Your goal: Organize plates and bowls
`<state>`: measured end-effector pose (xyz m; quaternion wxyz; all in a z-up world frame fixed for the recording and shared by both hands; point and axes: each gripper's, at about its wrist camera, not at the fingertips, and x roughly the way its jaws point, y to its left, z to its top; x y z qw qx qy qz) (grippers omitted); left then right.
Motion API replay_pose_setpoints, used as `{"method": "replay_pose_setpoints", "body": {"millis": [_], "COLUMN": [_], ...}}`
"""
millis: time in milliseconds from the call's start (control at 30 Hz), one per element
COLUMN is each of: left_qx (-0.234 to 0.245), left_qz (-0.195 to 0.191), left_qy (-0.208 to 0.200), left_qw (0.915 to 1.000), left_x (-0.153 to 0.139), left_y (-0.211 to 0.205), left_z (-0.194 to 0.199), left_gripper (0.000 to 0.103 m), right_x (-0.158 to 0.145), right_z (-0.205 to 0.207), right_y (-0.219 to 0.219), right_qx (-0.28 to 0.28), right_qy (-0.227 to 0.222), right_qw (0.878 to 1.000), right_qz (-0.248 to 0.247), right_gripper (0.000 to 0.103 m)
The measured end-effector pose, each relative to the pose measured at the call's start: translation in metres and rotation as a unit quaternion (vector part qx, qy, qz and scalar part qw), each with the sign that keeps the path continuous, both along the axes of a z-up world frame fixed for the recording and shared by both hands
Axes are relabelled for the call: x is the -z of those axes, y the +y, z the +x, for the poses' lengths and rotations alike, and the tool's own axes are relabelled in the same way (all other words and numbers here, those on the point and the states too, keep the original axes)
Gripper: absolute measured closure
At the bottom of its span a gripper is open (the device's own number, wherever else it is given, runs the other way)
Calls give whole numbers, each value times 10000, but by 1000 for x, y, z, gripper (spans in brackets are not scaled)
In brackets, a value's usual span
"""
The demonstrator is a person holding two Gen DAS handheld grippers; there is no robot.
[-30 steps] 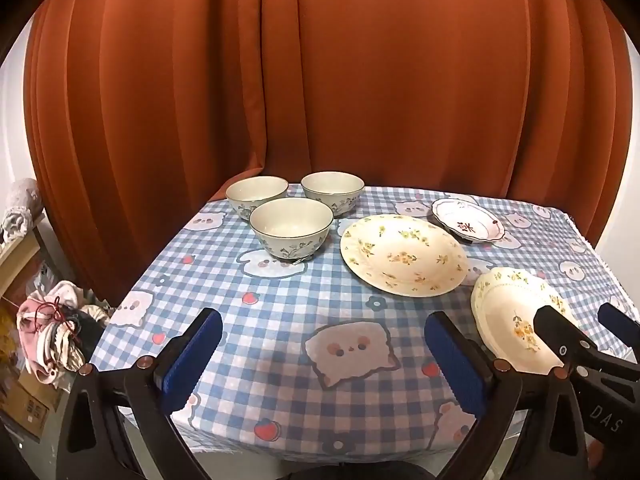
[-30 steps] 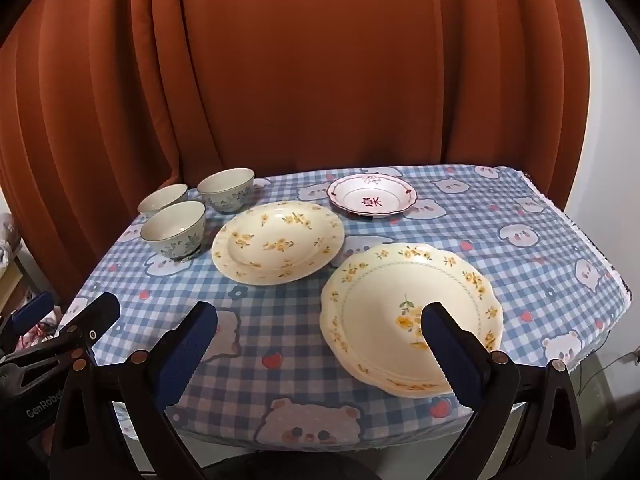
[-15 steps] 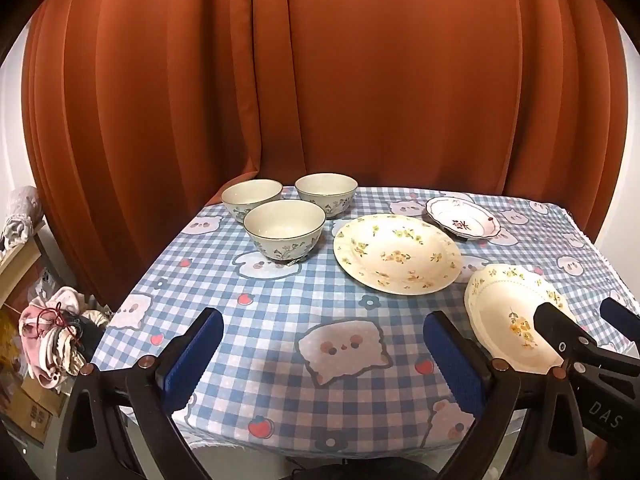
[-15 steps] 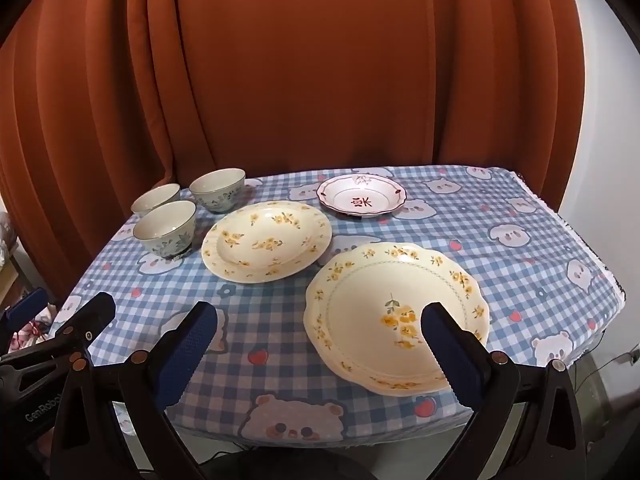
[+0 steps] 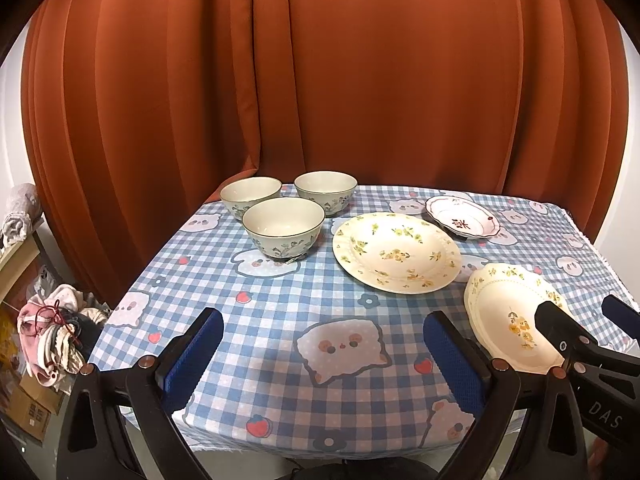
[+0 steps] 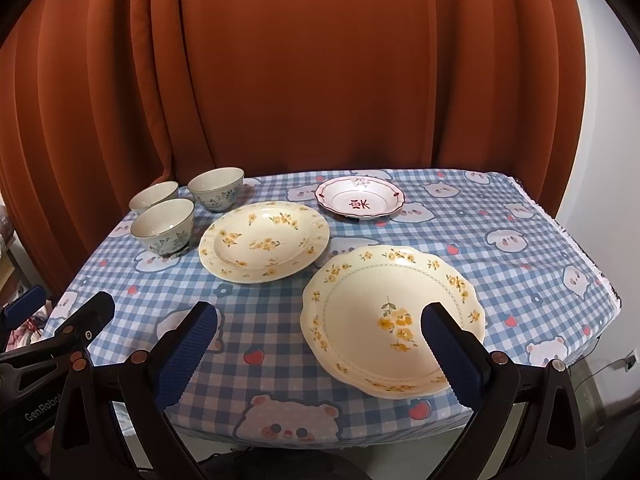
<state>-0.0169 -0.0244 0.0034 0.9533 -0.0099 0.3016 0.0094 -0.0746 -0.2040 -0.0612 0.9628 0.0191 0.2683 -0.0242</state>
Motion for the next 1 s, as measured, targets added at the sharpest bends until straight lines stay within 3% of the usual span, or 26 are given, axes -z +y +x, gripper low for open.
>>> {"method": "replay_pose_setpoints", "body": {"millis": [1000], "left_qx": [-39], "left_qz": [6], "left_qy": [2], "left_qw": [10000], "left_x": [1], "left_y": [-2], "left_z": [0], "left_gripper": [3], "right_x": [2], "right_z": [1], "right_y": [-3], "right_qx": [39], "right_qy": [5], "right_qw": [10000], "right_qz": [-36], "right_gripper": [0]}}
